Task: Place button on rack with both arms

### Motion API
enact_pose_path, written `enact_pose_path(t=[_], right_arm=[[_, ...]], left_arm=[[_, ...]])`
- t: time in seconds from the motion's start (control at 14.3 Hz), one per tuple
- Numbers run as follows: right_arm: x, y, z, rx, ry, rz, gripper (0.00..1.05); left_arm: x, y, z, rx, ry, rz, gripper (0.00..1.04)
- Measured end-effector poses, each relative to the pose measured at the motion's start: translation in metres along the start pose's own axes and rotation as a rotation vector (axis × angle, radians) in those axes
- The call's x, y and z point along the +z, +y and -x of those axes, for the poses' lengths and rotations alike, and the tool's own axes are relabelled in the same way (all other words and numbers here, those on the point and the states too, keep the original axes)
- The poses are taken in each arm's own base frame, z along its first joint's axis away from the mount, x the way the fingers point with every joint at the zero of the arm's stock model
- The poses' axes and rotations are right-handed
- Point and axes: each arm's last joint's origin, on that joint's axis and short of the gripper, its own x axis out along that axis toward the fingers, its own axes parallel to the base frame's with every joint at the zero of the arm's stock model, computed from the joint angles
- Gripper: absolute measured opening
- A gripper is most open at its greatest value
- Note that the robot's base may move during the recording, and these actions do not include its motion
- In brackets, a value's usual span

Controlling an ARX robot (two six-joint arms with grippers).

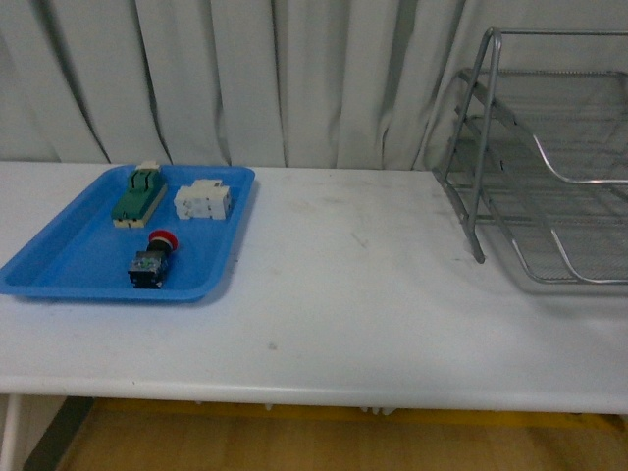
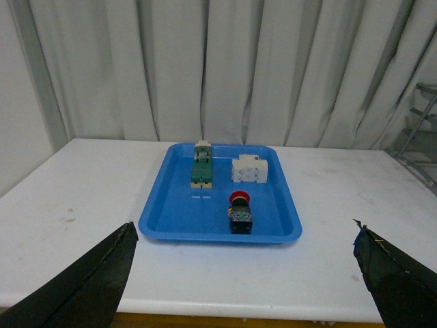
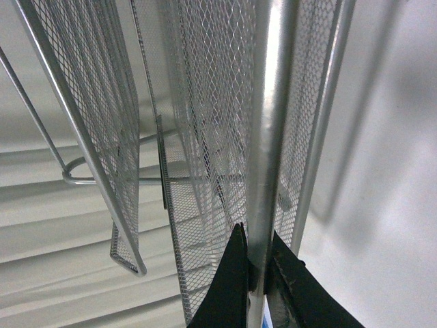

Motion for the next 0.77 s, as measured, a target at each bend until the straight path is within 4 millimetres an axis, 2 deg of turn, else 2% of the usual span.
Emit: enact_pose_path(t=[0.49,0.77], right_arm=[[-0.005,-0.013,0.042,-0.064,-0.013,-0.049,0.04],[-0.007,-0.020,0.047,-0.106,-0.010,-0.120,0.58]], left_arm=[[0.000,0.000,0.000,0.000,0.000,0.000,0.98],[0.000,0.000,0.000,0.000,0.000,0.000,0.98]])
